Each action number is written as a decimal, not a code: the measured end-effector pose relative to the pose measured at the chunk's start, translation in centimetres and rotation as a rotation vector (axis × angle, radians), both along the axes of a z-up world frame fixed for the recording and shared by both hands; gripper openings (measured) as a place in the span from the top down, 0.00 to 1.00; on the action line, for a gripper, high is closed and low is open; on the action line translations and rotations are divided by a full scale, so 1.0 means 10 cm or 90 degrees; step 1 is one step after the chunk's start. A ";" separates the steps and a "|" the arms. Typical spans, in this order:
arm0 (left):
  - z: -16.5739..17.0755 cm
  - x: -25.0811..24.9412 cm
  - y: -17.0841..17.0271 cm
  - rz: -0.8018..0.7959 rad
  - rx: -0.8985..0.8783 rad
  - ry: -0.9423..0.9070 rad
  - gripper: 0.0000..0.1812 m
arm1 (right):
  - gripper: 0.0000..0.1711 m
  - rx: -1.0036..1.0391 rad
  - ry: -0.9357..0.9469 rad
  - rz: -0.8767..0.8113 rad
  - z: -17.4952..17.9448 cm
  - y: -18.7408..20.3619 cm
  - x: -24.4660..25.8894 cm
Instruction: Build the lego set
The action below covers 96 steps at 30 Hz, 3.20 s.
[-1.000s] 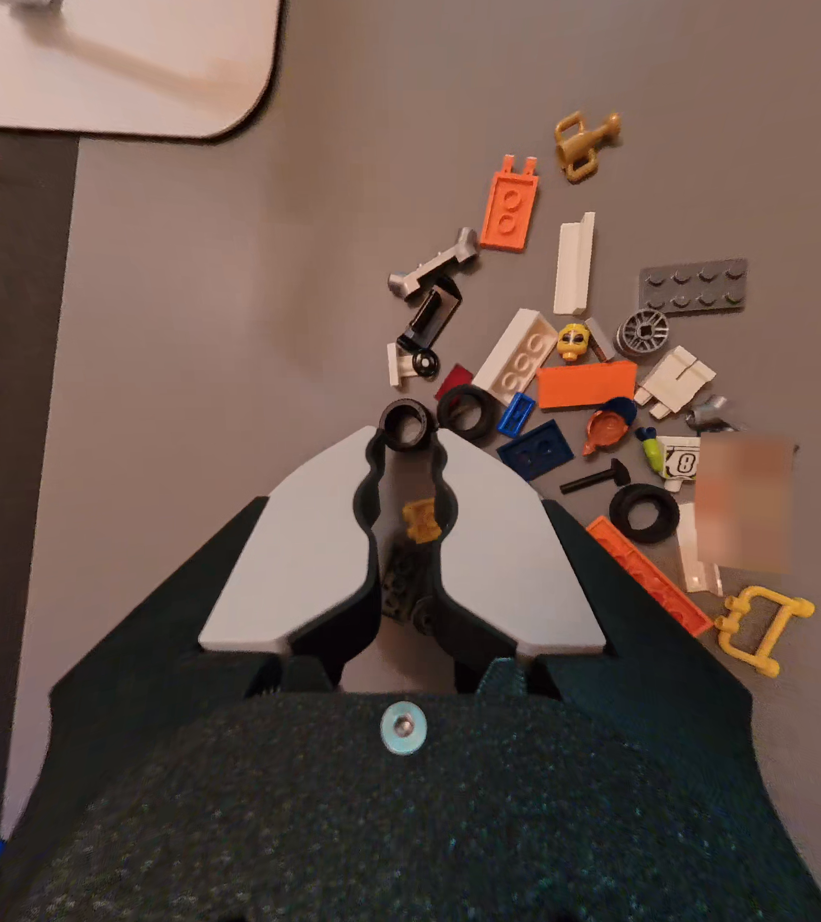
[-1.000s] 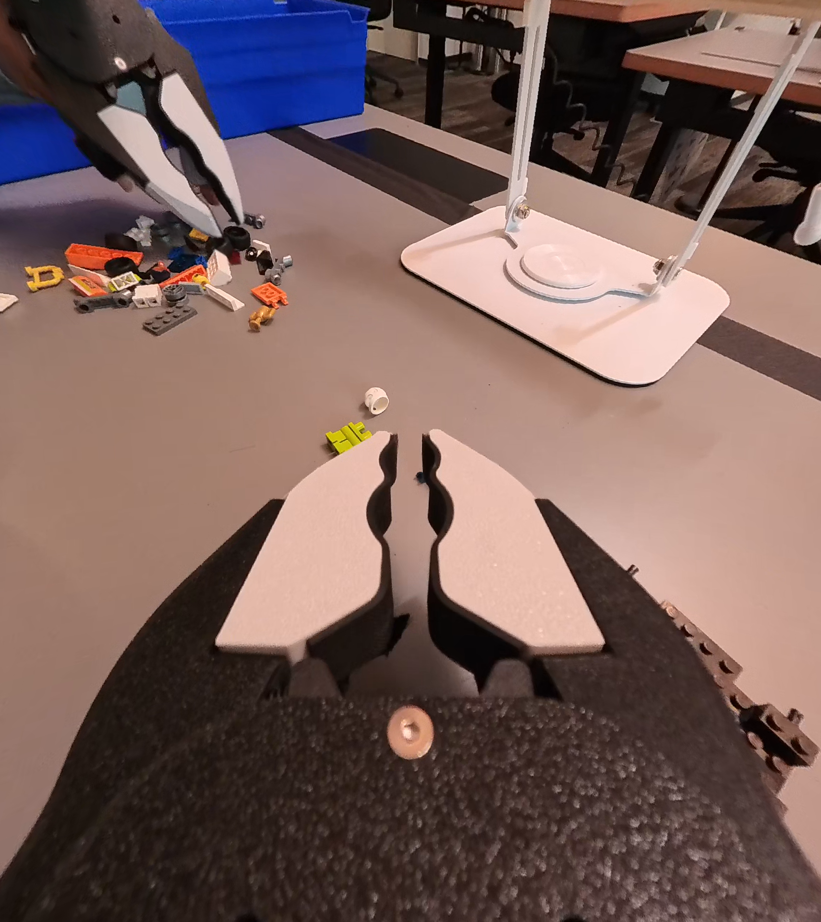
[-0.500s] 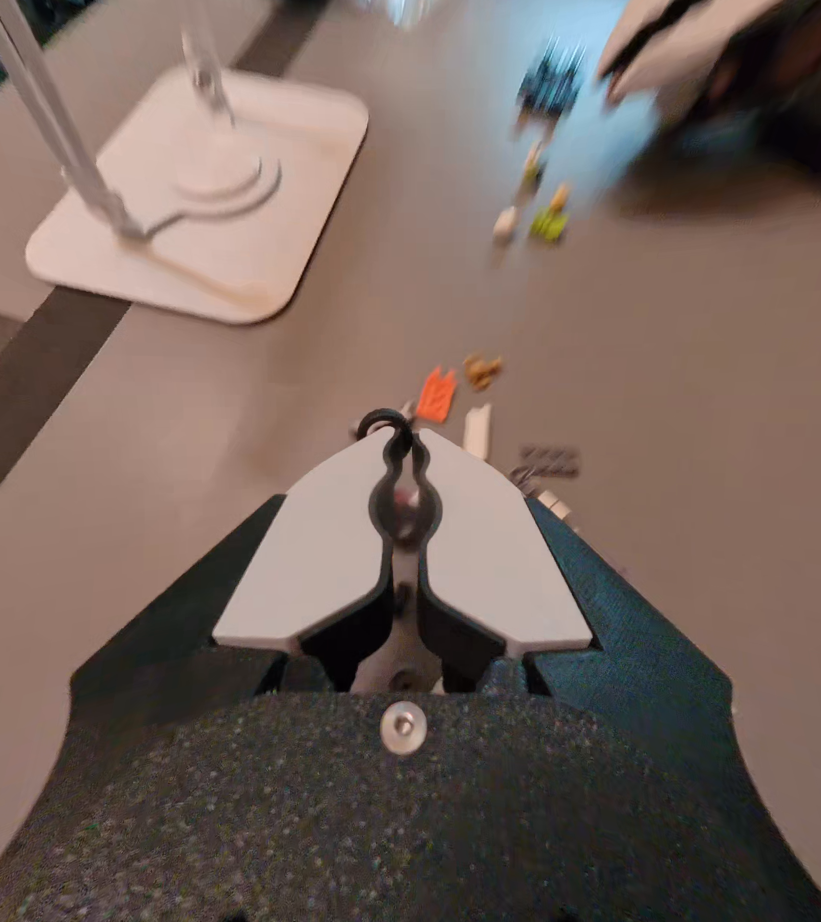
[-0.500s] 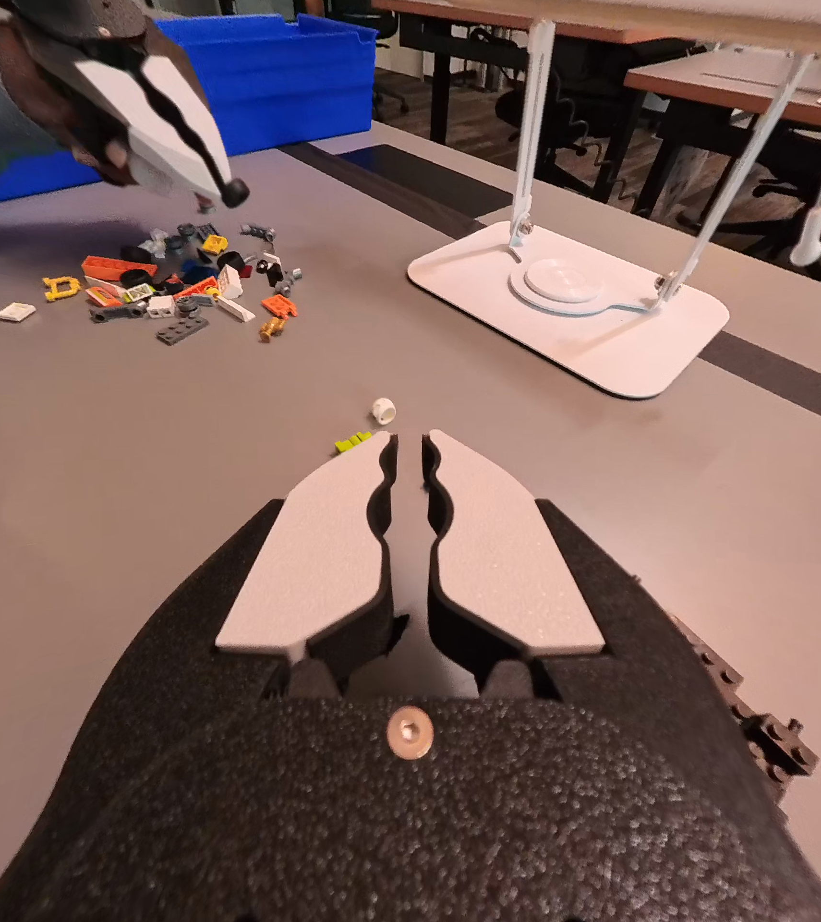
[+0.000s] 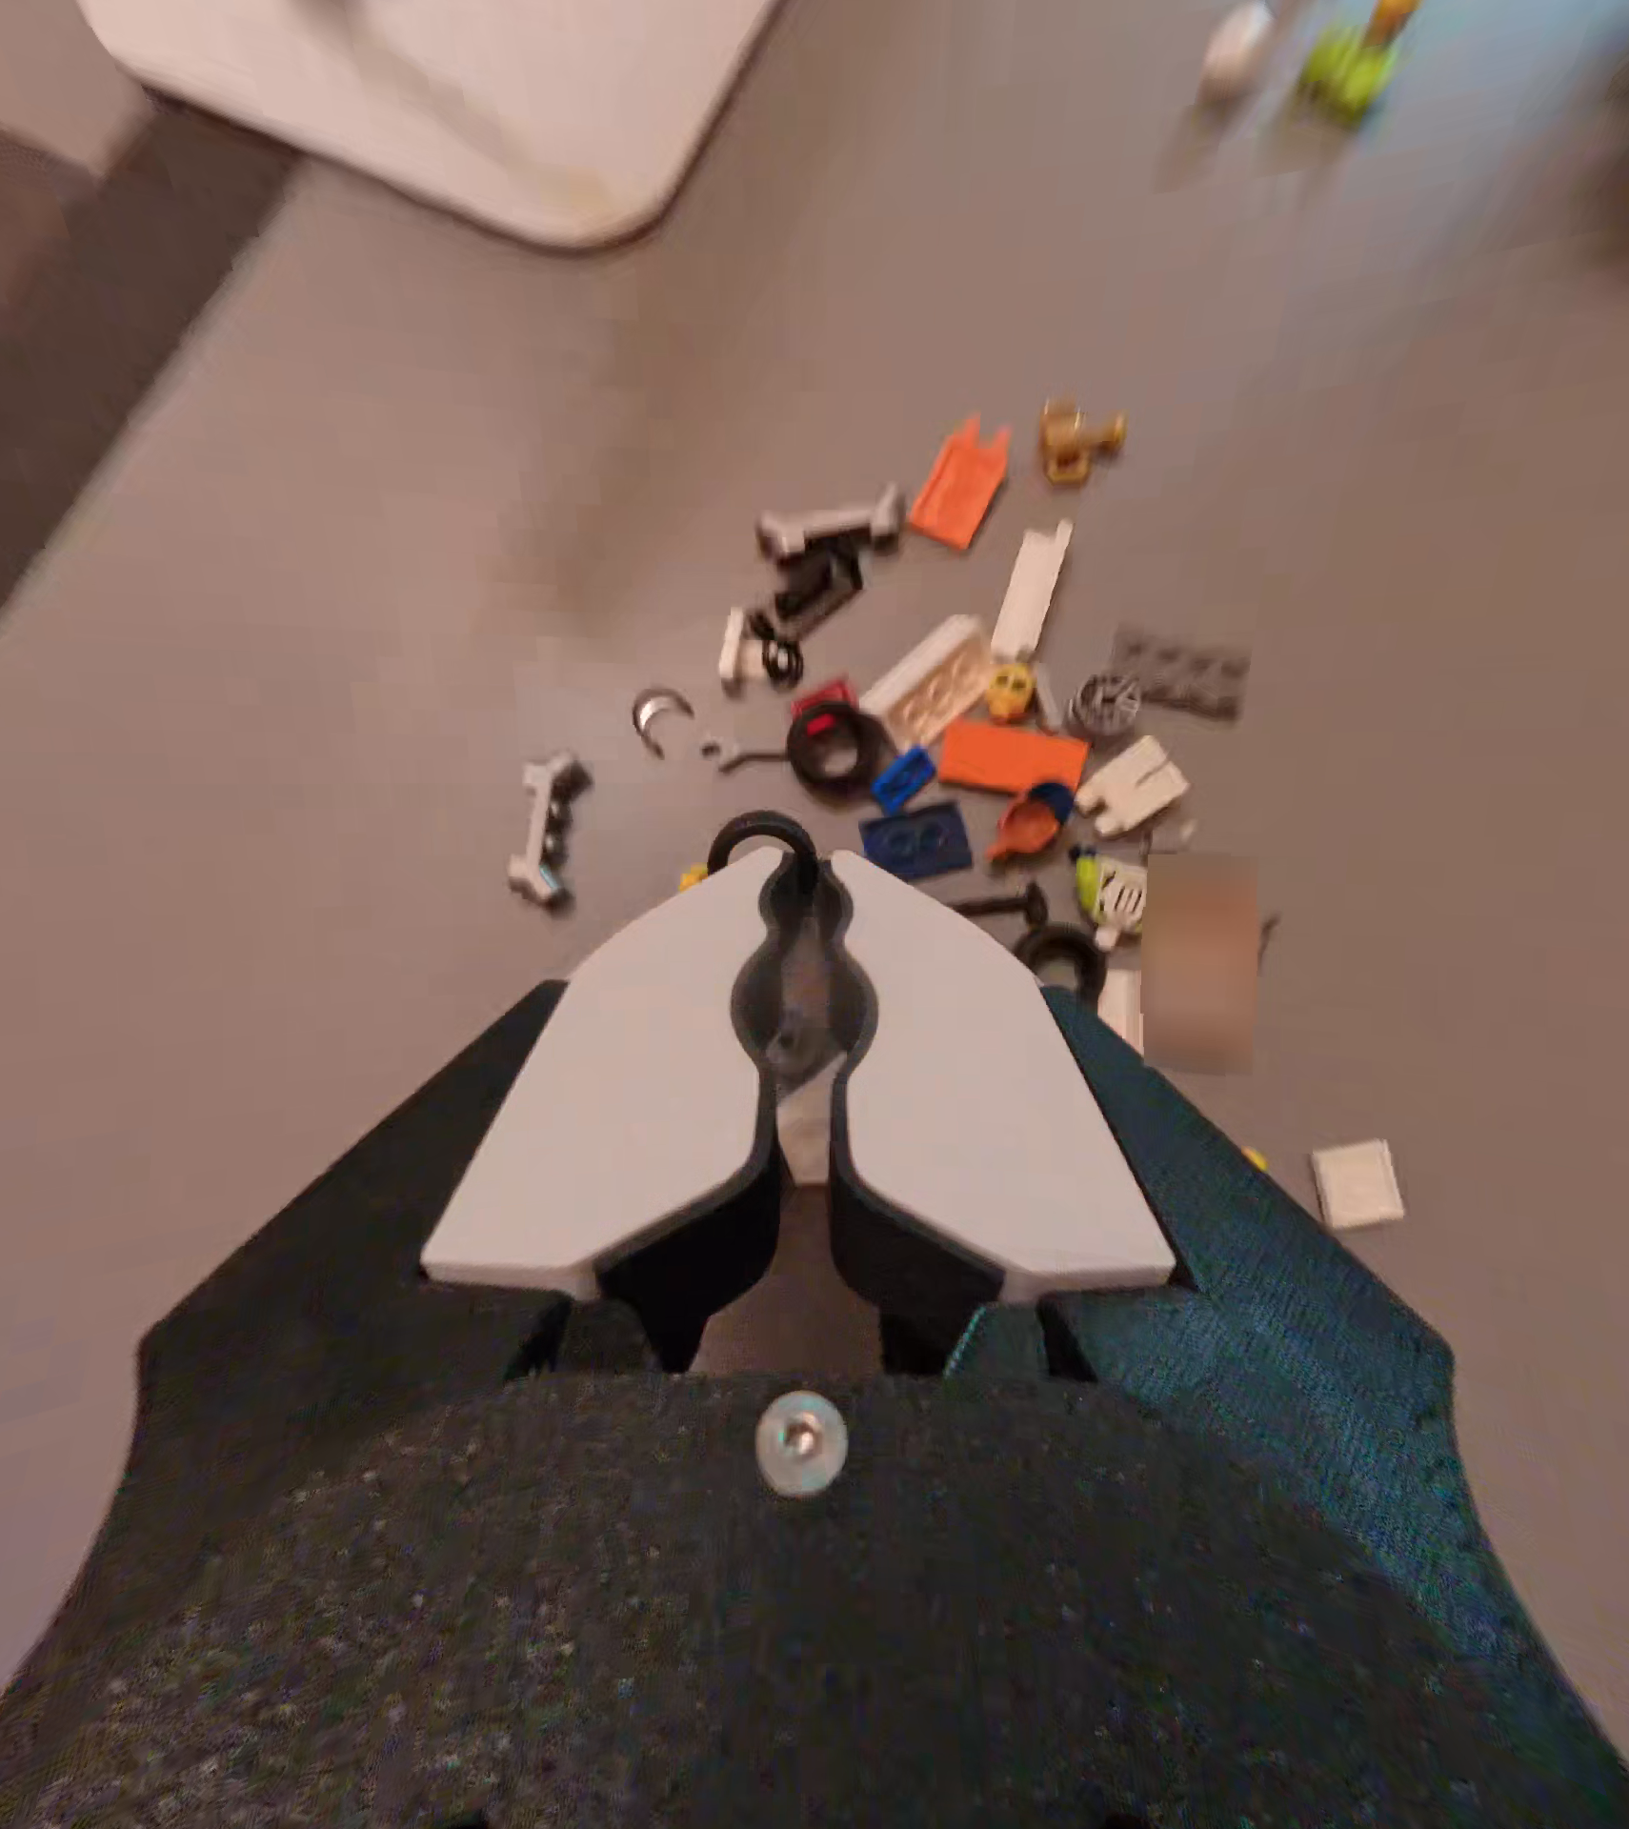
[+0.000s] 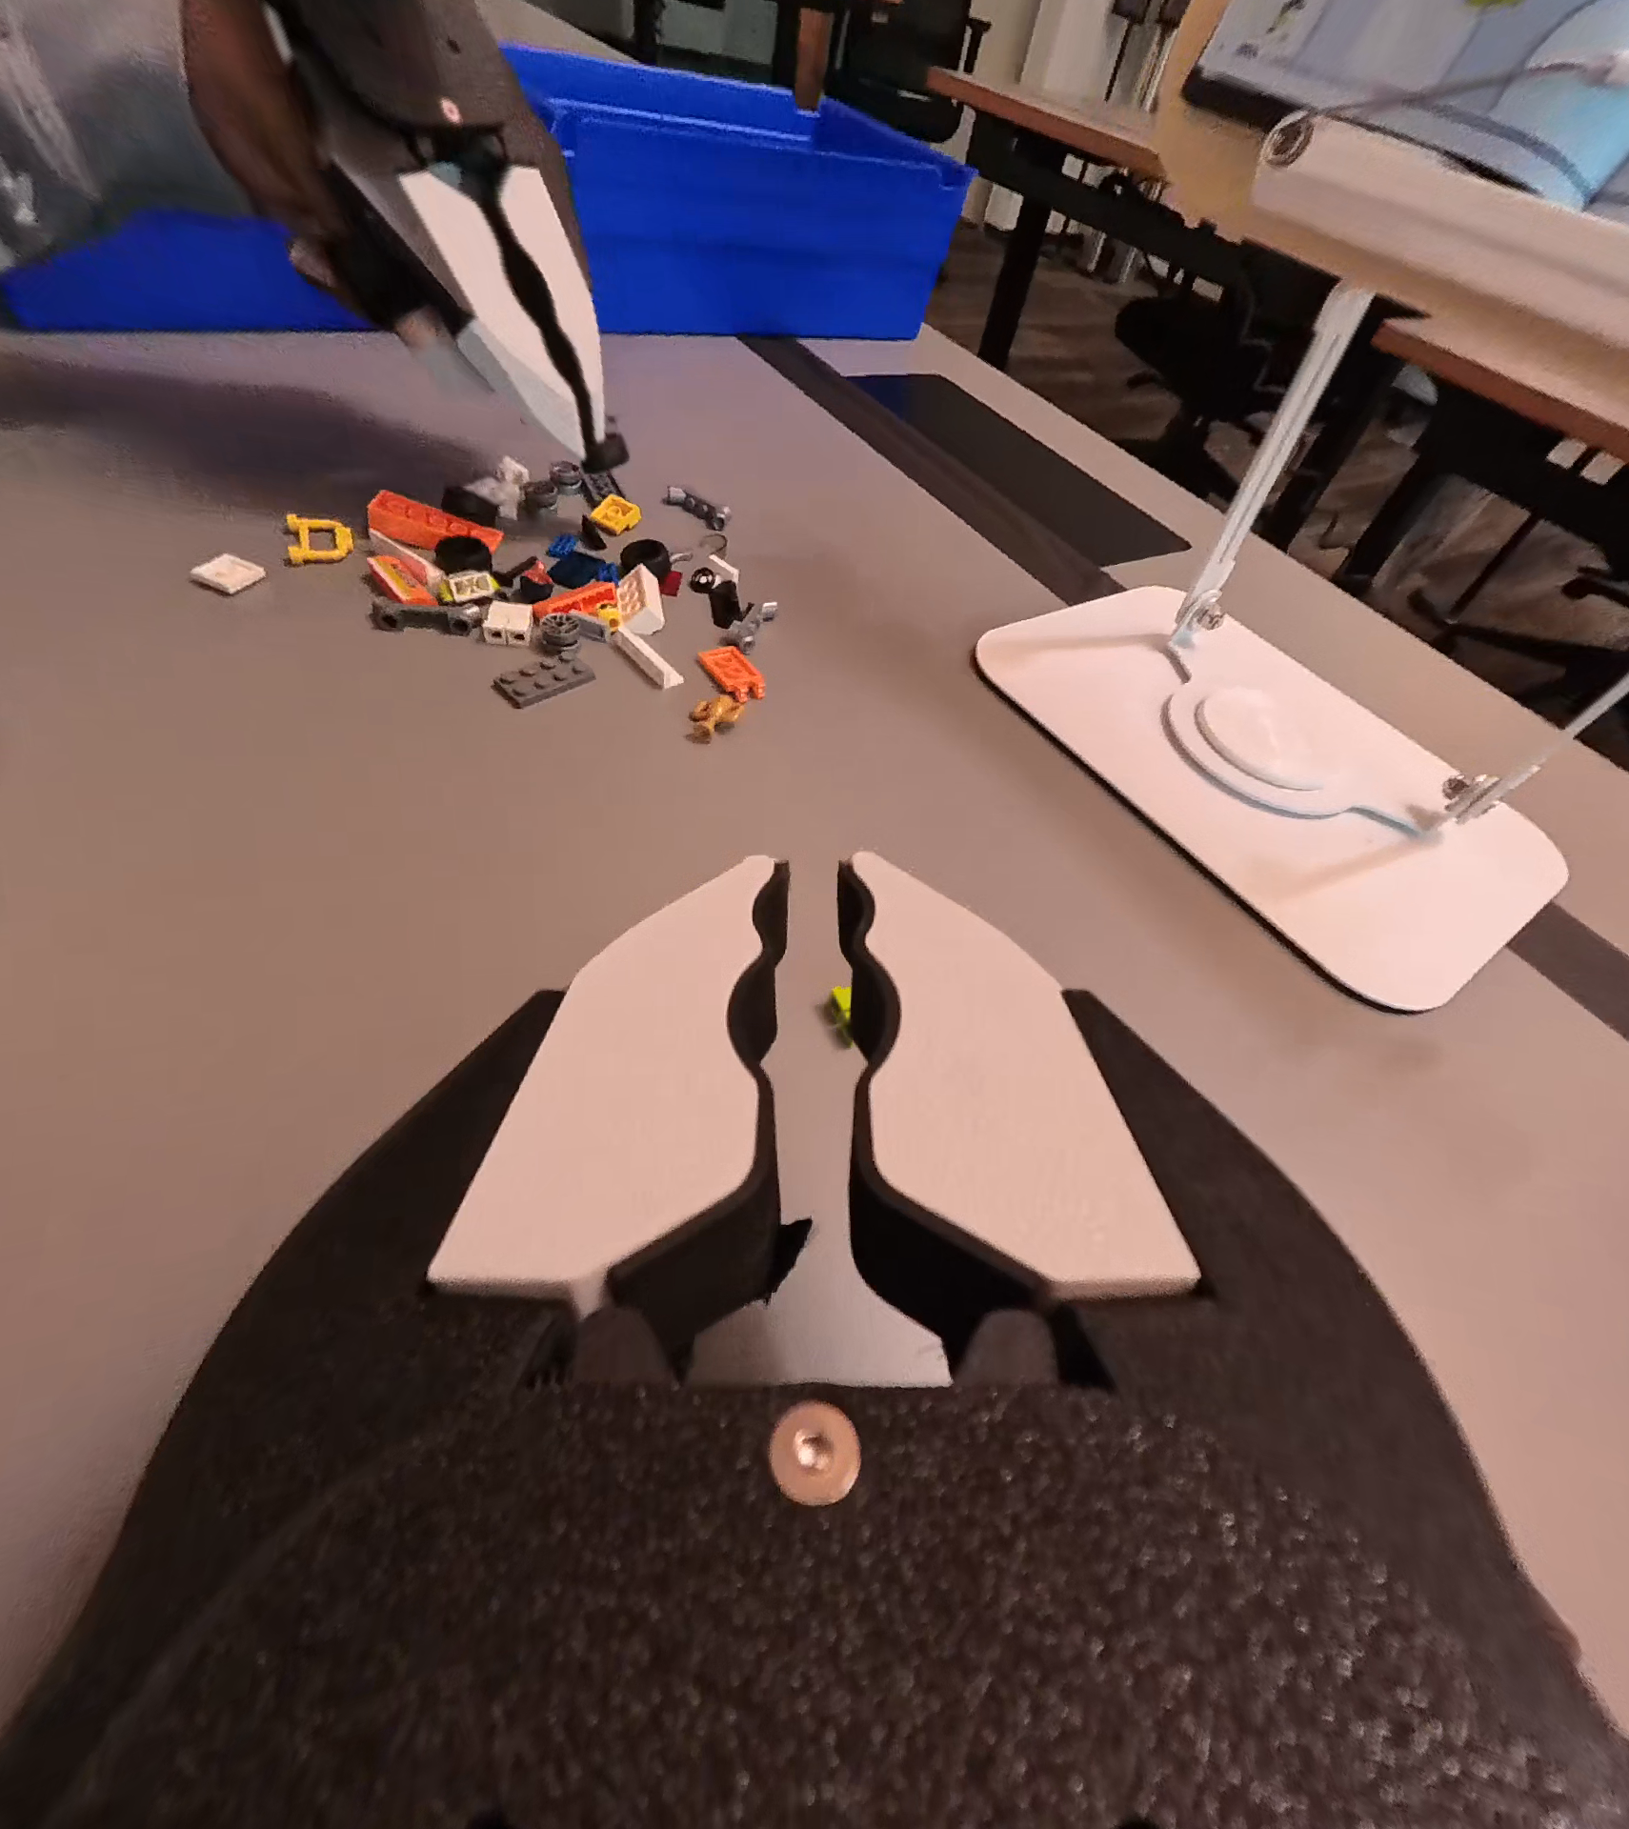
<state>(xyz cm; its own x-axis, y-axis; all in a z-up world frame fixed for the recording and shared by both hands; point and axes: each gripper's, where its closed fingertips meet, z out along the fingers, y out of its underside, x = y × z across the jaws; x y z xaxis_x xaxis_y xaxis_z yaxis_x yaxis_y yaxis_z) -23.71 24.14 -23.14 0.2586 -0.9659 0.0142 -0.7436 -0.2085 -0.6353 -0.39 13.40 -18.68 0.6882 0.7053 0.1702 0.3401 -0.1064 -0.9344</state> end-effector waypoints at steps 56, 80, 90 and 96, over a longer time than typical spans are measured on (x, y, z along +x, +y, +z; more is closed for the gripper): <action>-0.15 2.56 -0.18 -0.421 0.086 0.102 0.94 | 0.95 0.014 0.080 -0.204 0.26 -0.13 1.29; -0.35 0.88 -0.34 -0.304 0.026 0.243 0.96 | 0.95 0.008 0.041 -0.174 0.17 -0.17 1.14; 0.06 0.74 -0.56 -0.232 0.035 0.126 0.89 | 0.95 0.009 0.031 -0.158 0.16 -0.19 1.07; -0.31 0.74 -0.80 -0.258 0.023 0.181 0.85 | 0.95 0.010 0.029 -0.156 0.16 -0.20 1.06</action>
<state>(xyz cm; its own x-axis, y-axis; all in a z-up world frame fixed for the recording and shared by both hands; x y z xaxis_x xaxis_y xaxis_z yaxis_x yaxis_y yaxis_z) -16.28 16.18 -26.23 -0.1491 -0.9881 -0.0379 -0.9051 0.1518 -0.3973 10.17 11.39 -17.09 0.8455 0.5140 0.1447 0.2636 -0.1661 -0.9502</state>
